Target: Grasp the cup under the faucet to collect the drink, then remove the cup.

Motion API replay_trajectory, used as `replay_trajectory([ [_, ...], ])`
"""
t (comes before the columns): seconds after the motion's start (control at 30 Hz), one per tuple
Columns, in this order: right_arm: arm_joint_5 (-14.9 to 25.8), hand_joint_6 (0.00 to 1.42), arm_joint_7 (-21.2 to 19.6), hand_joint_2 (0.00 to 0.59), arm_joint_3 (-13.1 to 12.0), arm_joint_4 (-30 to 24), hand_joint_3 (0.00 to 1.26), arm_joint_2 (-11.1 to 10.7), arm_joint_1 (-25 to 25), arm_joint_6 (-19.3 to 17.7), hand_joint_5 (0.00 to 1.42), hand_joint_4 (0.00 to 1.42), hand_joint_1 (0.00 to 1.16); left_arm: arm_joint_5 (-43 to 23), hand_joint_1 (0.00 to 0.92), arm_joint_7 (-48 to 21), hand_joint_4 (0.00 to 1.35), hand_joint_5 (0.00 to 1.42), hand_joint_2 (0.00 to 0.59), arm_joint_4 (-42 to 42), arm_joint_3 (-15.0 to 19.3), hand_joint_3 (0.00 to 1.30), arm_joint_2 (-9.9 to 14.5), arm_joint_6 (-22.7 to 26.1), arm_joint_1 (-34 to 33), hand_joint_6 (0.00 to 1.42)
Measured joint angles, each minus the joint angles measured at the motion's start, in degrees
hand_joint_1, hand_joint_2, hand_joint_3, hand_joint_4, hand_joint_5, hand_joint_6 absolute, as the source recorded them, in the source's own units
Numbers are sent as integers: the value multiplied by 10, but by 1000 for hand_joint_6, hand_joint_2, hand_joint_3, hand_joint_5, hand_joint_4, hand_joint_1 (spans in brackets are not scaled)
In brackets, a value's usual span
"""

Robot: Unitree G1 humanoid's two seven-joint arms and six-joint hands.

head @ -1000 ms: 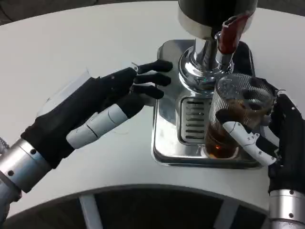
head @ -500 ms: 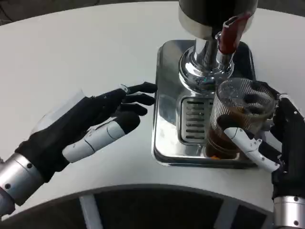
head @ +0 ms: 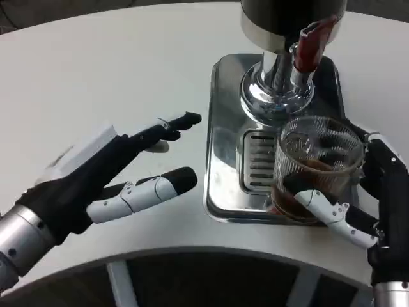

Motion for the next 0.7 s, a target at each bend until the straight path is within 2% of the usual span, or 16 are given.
replay_trajectory([
  [0.4, 3, 1153, 13, 178, 8, -40, 860, 1, 49, -1, 1241, 1015, 848, 24, 0, 0, 42, 91, 94, -21, 0, 109, 4, 0, 17, 150],
  [0.7, 0, 1174, 13, 178, 22, -50, 864, 13, 54, -1, 1245, 1026, 848, 26, 0, 0, 42, 89, 94, -30, 4, 108, 8, 0, 35, 146],
])
